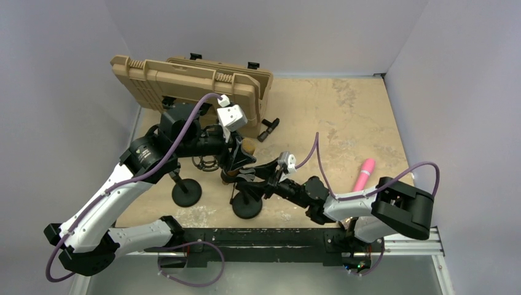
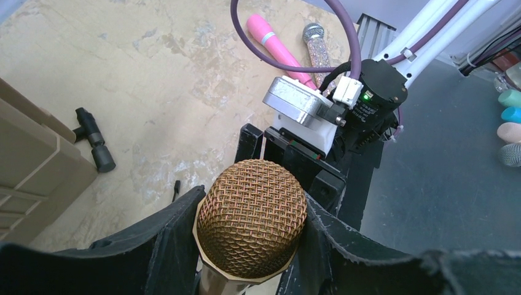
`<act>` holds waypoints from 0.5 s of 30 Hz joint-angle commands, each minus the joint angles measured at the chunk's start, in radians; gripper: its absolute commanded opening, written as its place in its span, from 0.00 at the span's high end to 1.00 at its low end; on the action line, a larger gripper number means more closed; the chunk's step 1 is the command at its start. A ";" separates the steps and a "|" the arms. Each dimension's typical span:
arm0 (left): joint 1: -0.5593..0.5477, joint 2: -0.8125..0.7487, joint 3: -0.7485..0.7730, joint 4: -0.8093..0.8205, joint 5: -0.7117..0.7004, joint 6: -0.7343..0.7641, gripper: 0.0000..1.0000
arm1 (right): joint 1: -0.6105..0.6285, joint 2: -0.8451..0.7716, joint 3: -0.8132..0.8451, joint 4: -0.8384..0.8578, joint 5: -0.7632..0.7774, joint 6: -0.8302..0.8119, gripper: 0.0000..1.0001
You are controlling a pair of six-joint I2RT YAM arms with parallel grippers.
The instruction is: Remove the microphone from the stand
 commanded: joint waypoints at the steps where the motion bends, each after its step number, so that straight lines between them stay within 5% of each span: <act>1: 0.008 -0.005 0.096 0.047 0.014 0.001 1.00 | 0.027 0.021 0.026 -0.003 0.007 -0.006 1.00; 4: 0.007 -0.006 0.088 0.041 0.013 0.007 1.00 | 0.028 0.002 0.026 -0.020 0.035 0.013 0.96; 6: 0.007 -0.007 0.071 0.047 0.016 0.009 1.00 | 0.028 -0.026 0.013 -0.005 0.024 0.033 0.63; 9: 0.007 -0.014 0.044 0.069 0.021 0.007 1.00 | 0.028 -0.071 -0.033 0.057 0.016 0.060 0.39; 15: 0.007 -0.017 0.048 0.060 0.016 0.023 1.00 | 0.028 -0.114 -0.068 0.087 0.024 0.056 0.32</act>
